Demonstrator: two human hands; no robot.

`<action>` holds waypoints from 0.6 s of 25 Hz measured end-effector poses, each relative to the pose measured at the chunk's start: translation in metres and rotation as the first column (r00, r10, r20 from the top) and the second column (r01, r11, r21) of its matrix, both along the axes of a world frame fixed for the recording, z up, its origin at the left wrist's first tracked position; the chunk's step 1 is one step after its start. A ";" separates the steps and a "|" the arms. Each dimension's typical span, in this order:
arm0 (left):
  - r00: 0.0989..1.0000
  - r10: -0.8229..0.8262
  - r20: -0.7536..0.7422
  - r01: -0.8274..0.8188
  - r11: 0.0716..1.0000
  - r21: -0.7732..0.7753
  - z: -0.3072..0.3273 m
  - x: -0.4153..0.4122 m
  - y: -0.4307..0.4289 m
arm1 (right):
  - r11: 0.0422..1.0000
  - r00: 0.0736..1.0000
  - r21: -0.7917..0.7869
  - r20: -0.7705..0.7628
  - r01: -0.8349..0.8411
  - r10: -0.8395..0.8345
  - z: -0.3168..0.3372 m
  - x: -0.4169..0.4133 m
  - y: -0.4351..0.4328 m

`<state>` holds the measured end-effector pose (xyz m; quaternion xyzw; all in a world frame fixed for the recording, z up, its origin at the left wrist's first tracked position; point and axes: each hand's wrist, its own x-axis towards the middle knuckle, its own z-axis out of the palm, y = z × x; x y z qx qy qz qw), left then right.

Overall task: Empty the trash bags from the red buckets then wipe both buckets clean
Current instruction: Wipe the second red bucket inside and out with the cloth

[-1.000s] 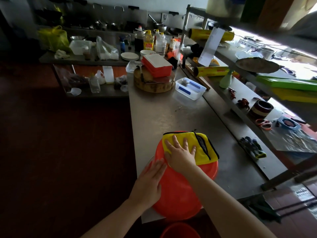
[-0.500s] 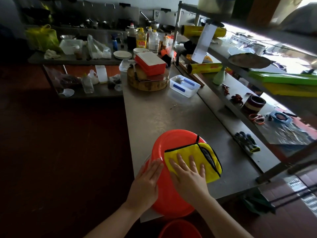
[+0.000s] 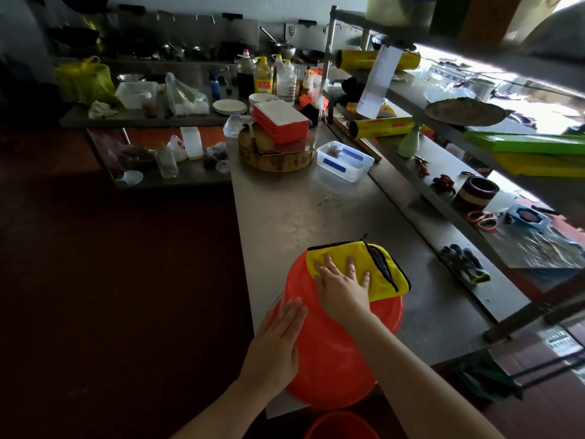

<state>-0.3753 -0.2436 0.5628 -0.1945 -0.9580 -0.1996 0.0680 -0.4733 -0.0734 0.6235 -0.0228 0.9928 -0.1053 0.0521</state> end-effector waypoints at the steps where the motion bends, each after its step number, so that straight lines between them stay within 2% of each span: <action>1: 1.000 -0.004 -0.010 0.003 1.000 -0.001 0.000 0.000 0.000 | 1.000 1.000 -0.006 -0.007 -0.014 0.014 -0.001 0.006 0.004; 9: 0.998 -0.054 -0.041 0.056 0.998 0.033 -0.005 -0.001 -0.004 | 0.996 0.997 0.057 -0.027 -0.073 0.075 -0.015 0.088 0.036; 15: 0.999 -0.038 -0.026 0.039 0.998 0.058 -0.007 -0.005 -0.002 | 0.998 1.000 0.064 -0.016 -0.015 0.016 -0.018 0.055 0.029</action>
